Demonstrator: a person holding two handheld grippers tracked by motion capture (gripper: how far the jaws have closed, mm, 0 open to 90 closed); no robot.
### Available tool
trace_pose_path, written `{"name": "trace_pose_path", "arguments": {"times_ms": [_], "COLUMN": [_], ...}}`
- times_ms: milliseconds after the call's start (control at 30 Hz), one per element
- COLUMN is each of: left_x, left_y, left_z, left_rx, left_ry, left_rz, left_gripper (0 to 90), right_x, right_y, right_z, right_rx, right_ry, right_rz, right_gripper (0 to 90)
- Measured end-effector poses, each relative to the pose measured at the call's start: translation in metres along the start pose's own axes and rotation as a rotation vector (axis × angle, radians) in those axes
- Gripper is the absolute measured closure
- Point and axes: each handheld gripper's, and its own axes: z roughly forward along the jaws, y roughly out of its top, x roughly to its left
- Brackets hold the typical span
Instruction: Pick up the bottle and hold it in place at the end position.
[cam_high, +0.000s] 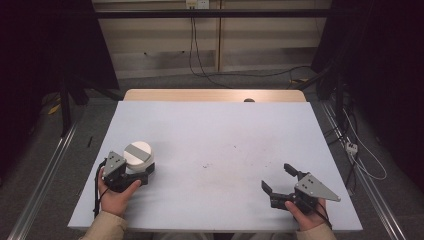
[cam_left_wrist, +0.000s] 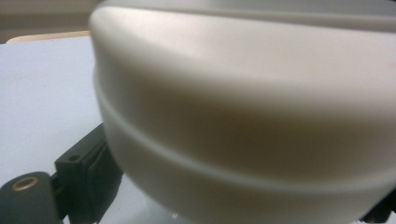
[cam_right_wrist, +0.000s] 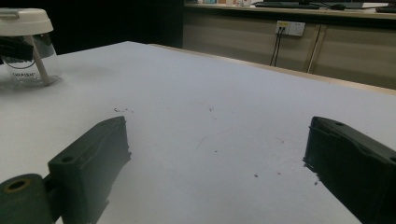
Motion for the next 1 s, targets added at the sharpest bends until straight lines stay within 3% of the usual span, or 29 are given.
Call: {"name": "trace_pose_path", "arguments": {"times_ms": [133, 467, 767, 1000], "left_x": [-0.0015, -0.0018, -0.0012, 0.0009], "left_y": [0.0011, 0.002, 0.0026, 0.0047], "left_z": [0.0012, 0.0005, -0.0006, -0.0032], "left_rx": [0.013, -0.006, -0.017, -0.044], "left_ry": [-0.005, -0.007, -0.003, -0.011], "left_rz": [0.009, 0.012, 0.025, 0.012], "left_gripper": [13.3, 17.0, 18.3, 18.6], "right_x": [0.0003, 0.0002, 0.0005, 0.0], "right_y": [0.0002, 0.0007, 0.0011, 0.001], "right_z": [0.0, 0.0005, 0.0004, 0.0014], "right_rx": [0.001, -0.002, -0.005, -0.005], "right_ry": [0.0, -0.002, 0.003, 0.013], "right_rz": [-0.001, -0.003, -0.003, -0.007], "right_gripper": [6.0, 6.2, 6.2, 6.2]}}
